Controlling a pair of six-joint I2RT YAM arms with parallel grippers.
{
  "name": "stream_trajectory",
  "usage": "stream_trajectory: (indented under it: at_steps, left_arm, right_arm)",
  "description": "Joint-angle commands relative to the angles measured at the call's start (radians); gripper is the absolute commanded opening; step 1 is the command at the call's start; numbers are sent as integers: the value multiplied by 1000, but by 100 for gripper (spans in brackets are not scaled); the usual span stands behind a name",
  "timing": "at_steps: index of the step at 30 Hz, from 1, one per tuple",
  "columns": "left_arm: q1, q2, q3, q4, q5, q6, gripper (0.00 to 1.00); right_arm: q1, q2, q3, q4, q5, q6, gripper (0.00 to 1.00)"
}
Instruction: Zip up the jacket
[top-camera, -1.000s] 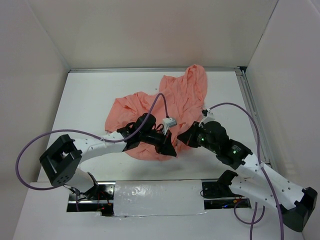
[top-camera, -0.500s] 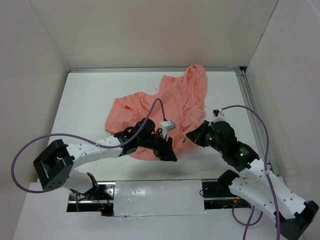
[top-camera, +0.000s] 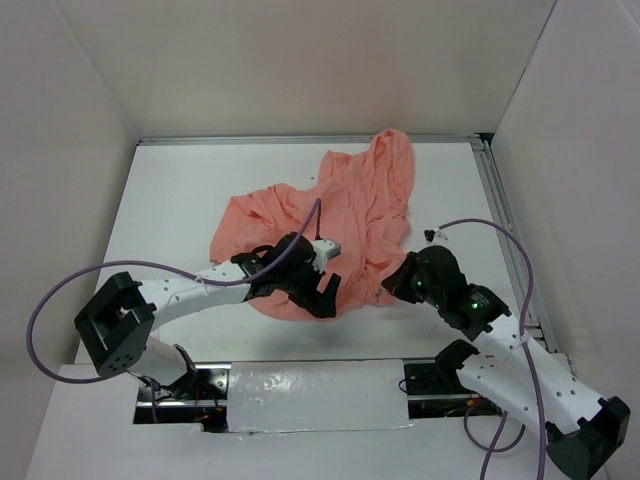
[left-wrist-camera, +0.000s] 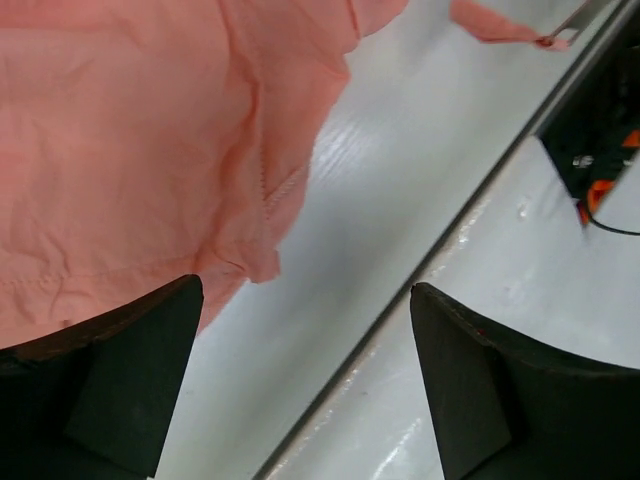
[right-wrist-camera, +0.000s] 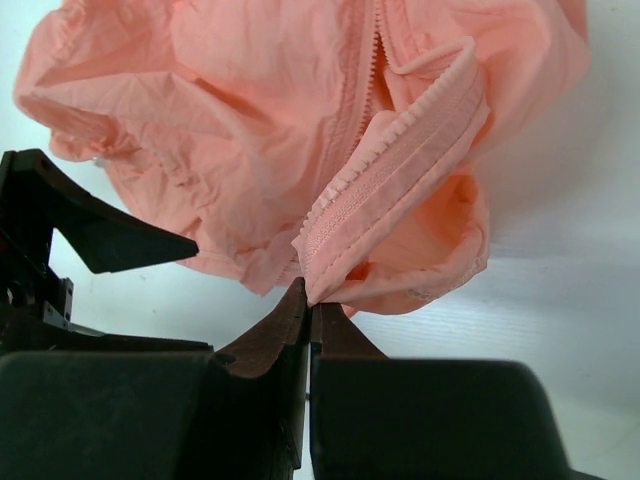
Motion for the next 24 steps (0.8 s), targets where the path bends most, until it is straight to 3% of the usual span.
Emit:
stream_trajectory:
  at_steps: [1, 9, 24]
  left_arm:
    - [-1, 41, 37, -32, -42, 160, 96]
    - [-1, 191, 130, -67, -169, 201, 73]
    - [-41, 266, 156, -66, -172, 237, 69]
  right_arm:
    - [-19, 4, -10, -8, -8, -36, 0]
    - [-44, 1, -18, 3, -31, -65, 0]
    - [-102, -18, -50, 11, -71, -99, 0]
